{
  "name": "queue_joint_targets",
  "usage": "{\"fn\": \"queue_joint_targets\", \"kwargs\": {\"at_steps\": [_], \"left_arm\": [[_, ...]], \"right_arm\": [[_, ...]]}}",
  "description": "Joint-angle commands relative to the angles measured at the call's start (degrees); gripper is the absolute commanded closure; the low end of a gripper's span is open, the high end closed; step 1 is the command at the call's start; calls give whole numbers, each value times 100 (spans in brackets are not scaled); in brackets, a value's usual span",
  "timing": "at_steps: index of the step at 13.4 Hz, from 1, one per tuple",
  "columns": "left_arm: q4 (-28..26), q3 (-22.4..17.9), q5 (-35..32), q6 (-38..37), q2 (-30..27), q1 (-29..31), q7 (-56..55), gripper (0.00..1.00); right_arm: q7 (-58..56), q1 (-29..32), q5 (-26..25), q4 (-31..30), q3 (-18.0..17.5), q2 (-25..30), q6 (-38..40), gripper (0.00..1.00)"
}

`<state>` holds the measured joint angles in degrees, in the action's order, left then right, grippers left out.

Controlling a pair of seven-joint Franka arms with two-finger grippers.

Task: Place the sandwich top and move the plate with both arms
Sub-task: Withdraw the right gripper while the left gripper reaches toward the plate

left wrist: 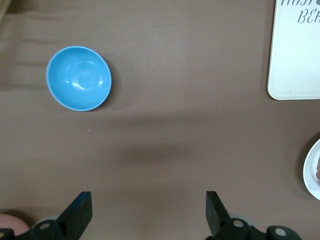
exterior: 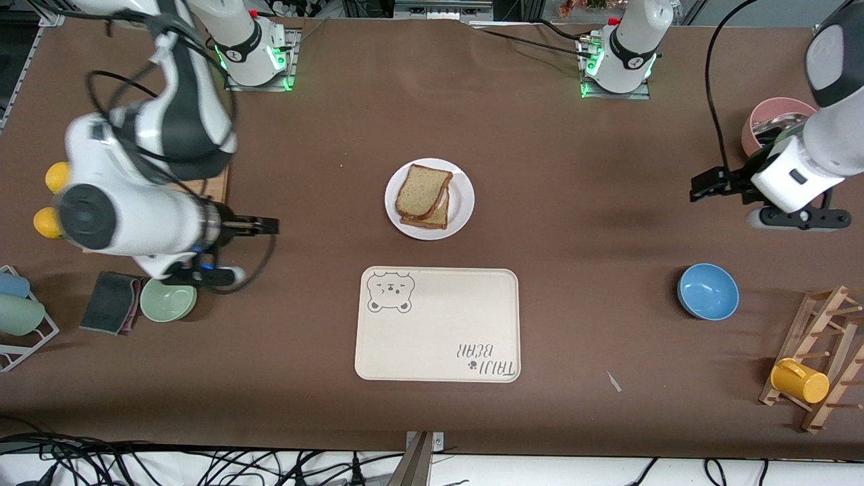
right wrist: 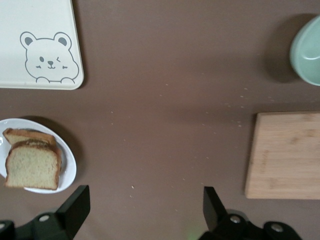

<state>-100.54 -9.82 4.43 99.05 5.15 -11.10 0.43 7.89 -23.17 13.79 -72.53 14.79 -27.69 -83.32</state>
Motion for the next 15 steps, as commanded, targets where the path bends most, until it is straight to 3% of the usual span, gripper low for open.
{"fn": "queue_joint_targets", "kwargs": {"at_steps": [1, 4, 6, 7, 10, 12, 15], "left_arm": [[-578, 137, 312, 701, -5, -76, 54, 0], [-896, 497, 357, 1151, 56, -77, 54, 0], [-1071, 683, 951, 1431, 188, -85, 45, 0], [-1246, 692, 1329, 1686, 241, -120, 54, 0], [-1678, 1112, 1991, 2469, 451, -147, 54, 0], [-1696, 1446, 2341, 2724, 609, -208, 54, 0], [-1723, 1509, 3079, 3041, 925, -462, 63, 0]], "right_arm": [[-375, 337, -95, -199, -81, 613, 219, 0], [-710, 953, -804, -498, -703, 1053, 97, 0], [-710, 1444, -1386, -1407, -1344, 1702, -698, 1], [-710, 1838, -1405, -2022, -1704, 2062, -1130, 0], [-693, 2324, -1344, -3089, -1822, 2881, -1215, 0], [-719, 2430, -1248, -3084, -1813, 2918, -1142, 0], [-746, 2501, -1071, -2776, -1778, 2945, -1134, 0]]}}
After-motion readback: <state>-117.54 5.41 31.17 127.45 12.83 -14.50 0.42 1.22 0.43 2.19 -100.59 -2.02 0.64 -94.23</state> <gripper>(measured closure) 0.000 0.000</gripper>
